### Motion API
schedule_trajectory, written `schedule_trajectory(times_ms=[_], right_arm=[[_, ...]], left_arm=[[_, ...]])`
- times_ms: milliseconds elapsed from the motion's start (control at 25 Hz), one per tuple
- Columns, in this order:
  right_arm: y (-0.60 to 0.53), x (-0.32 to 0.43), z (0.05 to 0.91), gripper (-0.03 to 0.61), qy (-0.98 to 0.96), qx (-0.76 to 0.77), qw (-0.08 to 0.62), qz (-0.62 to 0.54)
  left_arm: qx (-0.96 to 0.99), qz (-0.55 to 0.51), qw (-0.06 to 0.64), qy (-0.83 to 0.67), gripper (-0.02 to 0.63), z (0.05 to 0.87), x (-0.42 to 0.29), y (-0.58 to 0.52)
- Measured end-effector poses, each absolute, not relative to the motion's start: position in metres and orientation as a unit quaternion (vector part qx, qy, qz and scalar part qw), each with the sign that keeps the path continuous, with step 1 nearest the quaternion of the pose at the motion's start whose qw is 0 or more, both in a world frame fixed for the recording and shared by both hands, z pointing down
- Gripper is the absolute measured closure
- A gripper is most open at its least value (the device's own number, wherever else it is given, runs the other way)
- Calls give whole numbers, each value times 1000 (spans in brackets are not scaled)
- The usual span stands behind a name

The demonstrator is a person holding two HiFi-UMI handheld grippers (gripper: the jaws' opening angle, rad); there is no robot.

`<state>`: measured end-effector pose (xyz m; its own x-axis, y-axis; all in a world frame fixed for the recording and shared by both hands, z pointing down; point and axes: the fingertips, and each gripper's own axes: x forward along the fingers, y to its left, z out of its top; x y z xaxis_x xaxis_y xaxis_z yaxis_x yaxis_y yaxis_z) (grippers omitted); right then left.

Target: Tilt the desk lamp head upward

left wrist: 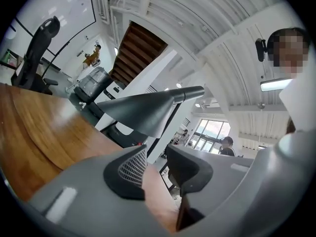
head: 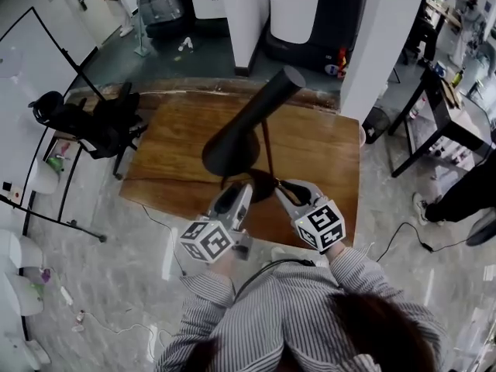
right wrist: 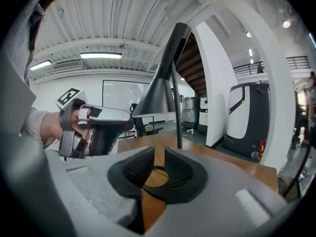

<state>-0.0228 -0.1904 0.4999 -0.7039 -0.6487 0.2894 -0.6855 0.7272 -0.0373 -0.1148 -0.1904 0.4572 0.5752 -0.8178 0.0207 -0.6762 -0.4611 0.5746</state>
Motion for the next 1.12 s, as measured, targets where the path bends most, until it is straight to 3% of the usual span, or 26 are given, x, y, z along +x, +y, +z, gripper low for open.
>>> schedule_trajectory(times_ms=[320, 1120], right_arm=[[-245, -34, 525, 523, -924, 335, 184, 27], [-278, -49, 540, 535, -939, 291, 182, 29]], left_arm=[[834, -171, 272, -448, 483, 449, -121, -213], [836, -230, 290, -405, 517, 441, -124, -223]])
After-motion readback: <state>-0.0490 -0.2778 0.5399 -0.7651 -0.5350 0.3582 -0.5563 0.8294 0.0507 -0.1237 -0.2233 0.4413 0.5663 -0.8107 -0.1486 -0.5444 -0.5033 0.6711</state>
